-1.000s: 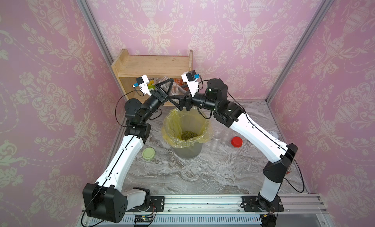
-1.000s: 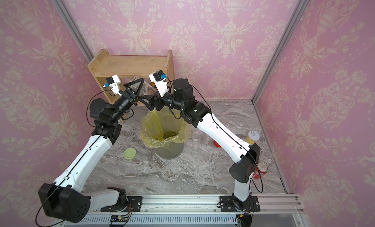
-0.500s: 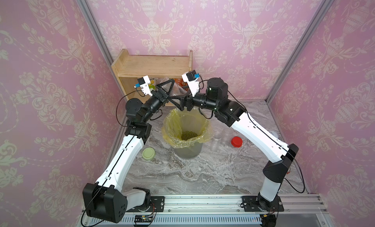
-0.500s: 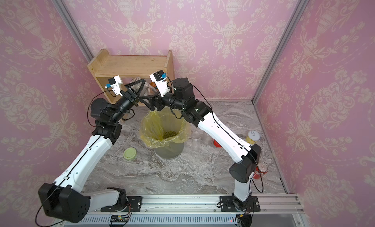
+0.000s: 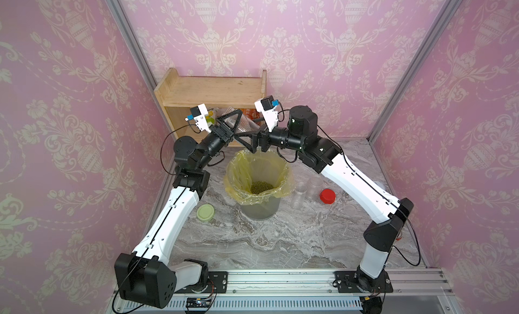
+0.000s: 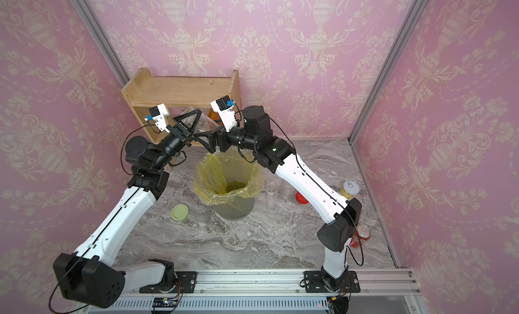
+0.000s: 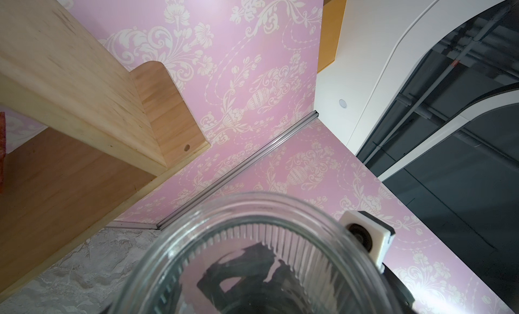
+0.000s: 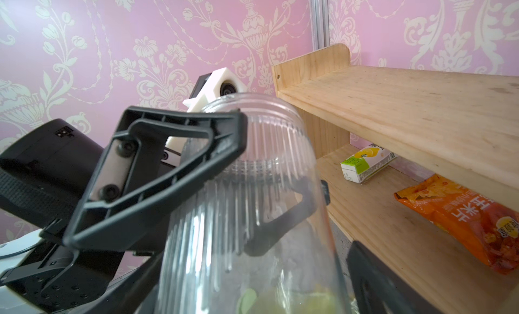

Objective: Empty moldy mung beans from jars
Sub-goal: Place the jar at the center of the board.

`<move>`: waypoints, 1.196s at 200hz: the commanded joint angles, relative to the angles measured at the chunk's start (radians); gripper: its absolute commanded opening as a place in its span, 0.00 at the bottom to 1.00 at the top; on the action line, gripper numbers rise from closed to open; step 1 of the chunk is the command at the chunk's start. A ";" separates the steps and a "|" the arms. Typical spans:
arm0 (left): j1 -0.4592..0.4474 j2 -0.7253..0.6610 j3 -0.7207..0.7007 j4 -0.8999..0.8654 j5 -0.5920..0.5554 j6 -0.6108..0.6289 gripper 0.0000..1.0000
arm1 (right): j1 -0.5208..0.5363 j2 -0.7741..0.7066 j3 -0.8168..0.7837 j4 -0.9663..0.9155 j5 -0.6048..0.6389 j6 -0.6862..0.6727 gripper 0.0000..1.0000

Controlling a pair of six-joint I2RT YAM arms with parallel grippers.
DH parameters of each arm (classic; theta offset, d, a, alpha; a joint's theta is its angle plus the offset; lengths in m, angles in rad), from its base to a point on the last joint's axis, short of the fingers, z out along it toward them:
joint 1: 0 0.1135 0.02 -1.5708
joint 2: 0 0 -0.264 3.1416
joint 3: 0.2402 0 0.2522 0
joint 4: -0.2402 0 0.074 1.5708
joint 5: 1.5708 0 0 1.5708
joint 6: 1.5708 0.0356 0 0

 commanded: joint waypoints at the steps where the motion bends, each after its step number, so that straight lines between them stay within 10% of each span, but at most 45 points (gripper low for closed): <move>1: -0.001 -0.032 0.030 0.120 0.052 0.017 0.58 | -0.061 0.017 0.019 0.031 0.091 0.045 0.99; 239: 0.039 -0.159 -0.005 -0.179 0.009 0.342 0.60 | -0.091 -0.185 -0.238 0.062 0.184 0.056 1.00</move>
